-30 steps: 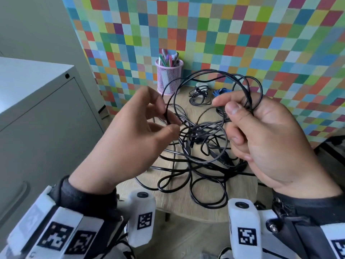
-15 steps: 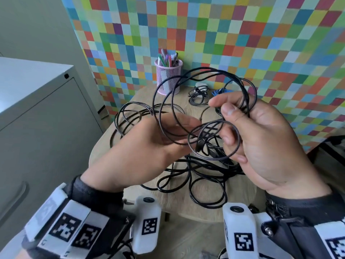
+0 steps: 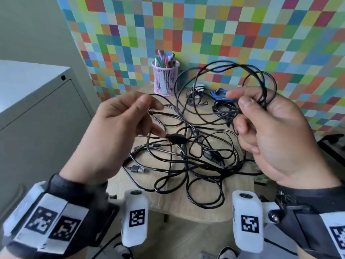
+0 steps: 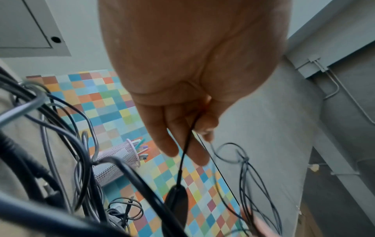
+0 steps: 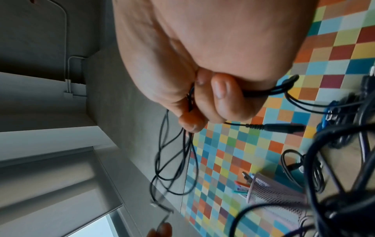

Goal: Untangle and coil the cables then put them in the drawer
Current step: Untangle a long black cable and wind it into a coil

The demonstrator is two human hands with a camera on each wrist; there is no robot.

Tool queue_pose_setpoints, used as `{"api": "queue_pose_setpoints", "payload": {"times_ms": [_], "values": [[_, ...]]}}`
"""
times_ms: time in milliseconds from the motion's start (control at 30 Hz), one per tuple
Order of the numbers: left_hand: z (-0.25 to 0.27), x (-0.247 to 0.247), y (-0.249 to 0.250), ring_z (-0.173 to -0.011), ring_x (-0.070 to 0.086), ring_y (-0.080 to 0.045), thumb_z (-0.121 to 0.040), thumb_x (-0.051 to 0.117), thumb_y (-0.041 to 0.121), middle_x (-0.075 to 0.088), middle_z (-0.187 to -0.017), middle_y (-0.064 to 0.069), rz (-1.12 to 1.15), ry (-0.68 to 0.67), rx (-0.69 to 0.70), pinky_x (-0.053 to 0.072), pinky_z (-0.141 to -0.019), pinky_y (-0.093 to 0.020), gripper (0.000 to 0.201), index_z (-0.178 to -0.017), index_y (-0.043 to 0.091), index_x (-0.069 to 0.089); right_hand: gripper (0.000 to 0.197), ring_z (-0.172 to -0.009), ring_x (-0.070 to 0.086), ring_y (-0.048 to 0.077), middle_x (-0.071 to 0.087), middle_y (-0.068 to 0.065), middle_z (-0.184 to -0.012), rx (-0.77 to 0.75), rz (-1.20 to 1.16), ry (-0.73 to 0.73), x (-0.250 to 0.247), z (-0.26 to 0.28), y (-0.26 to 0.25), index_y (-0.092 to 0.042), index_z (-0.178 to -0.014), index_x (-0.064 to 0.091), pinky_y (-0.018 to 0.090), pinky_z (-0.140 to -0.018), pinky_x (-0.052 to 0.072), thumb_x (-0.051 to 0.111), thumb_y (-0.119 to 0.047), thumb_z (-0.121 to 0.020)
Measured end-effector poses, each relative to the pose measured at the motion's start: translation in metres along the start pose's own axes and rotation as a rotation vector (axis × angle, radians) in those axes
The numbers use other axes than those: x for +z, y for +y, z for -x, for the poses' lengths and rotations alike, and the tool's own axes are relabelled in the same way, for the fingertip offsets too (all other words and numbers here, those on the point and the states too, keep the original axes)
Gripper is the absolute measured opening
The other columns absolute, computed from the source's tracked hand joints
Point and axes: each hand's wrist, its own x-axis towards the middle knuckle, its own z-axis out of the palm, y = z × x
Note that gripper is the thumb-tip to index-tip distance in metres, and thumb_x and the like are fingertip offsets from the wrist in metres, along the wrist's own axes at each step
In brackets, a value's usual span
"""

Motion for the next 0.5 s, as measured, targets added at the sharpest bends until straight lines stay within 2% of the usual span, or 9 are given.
{"api": "queue_pose_setpoints", "payload": {"times_ms": [33, 100, 133, 233, 333, 400, 467, 500], "values": [[-0.002, -0.002, -0.002, -0.059, 0.068, -0.031, -0.107, 0.049, 0.017, 0.045, -0.057, -0.007, 0.034, 0.05, -0.009, 0.058, -0.08, -0.056, 0.029, -0.093, 0.011, 0.073, 0.025, -0.04, 0.03, 0.006, 0.045, 0.007, -0.061, -0.006, 0.009, 0.005, -0.001, -0.001, 0.0, -0.017, -0.105, 0.071, 0.023, -0.042, 0.014, 0.047, -0.012, -0.109], [-0.004, -0.004, -0.003, -0.062, 0.07, -0.033, -0.108, 0.045, 0.008, 0.05, -0.058, -0.007, 0.093, 0.11, -0.029, 0.059, -0.071, -0.038, 0.025, -0.097, 0.009, 0.068, 0.025, -0.038, 0.029, 0.005, 0.045, 0.007, -0.06, -0.014, 0.029, 0.009, -0.003, -0.001, 0.0, -0.018, -0.105, 0.071, 0.022, -0.041, 0.016, 0.047, -0.012, -0.109], [-0.004, -0.005, -0.002, -0.062, 0.07, -0.033, -0.107, 0.044, 0.004, 0.051, -0.059, -0.006, 0.128, 0.136, -0.032, 0.059, -0.07, -0.035, 0.024, -0.096, 0.009, 0.064, 0.025, -0.038, 0.03, 0.004, 0.045, 0.008, -0.059, -0.02, 0.044, 0.01, -0.002, -0.001, 0.0, -0.018, -0.105, 0.071, 0.02, -0.04, 0.018, 0.047, -0.011, -0.109], [-0.006, -0.005, 0.002, -0.058, 0.066, -0.032, -0.103, 0.037, -0.004, 0.051, -0.063, -0.008, 0.255, 0.217, -0.016, 0.06, -0.071, -0.042, 0.027, -0.087, 0.01, 0.055, 0.027, -0.038, 0.033, 0.001, 0.046, 0.008, -0.059, -0.039, 0.11, 0.017, -0.001, -0.002, 0.003, -0.019, -0.102, 0.07, 0.015, -0.039, 0.027, 0.047, -0.009, -0.109], [-0.007, -0.005, 0.006, -0.058, 0.063, -0.03, -0.098, 0.036, -0.008, 0.049, -0.066, -0.008, 0.273, 0.243, -0.006, 0.058, -0.071, -0.04, 0.029, -0.084, 0.011, 0.052, 0.026, -0.038, 0.039, 0.002, 0.049, 0.01, -0.061, -0.051, 0.199, -0.001, -0.001, -0.003, 0.007, -0.019, -0.103, 0.071, 0.009, -0.043, 0.031, 0.047, -0.009, -0.108], [-0.006, -0.004, 0.007, -0.051, 0.051, -0.023, -0.099, 0.041, -0.003, 0.041, -0.062, -0.004, 0.241, 0.245, -0.016, 0.055, -0.069, -0.039, 0.03, -0.08, 0.014, 0.056, 0.026, -0.039, 0.04, 0.002, 0.05, 0.008, -0.061, -0.047, 0.236, -0.019, -0.001, -0.004, 0.01, -0.02, -0.104, 0.071, 0.008, -0.044, 0.031, 0.048, -0.01, -0.109], [-0.004, -0.004, 0.006, -0.048, 0.034, -0.019, -0.101, 0.053, 0.016, 0.032, -0.055, 0.001, 0.136, 0.214, -0.018, 0.048, -0.066, -0.038, 0.037, -0.066, 0.022, 0.063, 0.026, -0.038, 0.039, 0.003, 0.051, 0.008, -0.061, -0.033, 0.256, -0.04, -0.001, -0.003, 0.011, -0.022, -0.104, 0.072, 0.008, -0.043, 0.03, 0.048, -0.013, -0.109], [-0.003, -0.004, 0.006, -0.047, 0.032, -0.018, -0.099, 0.059, 0.028, 0.032, -0.052, 0.003, 0.055, 0.185, -0.007, 0.045, -0.066, -0.039, 0.037, -0.062, 0.022, 0.066, 0.027, -0.038, 0.039, 0.003, 0.051, 0.008, -0.061, -0.025, 0.261, -0.053, -0.001, -0.003, 0.011, -0.023, -0.104, 0.072, 0.009, -0.043, 0.03, 0.048, -0.014, -0.109]]}}
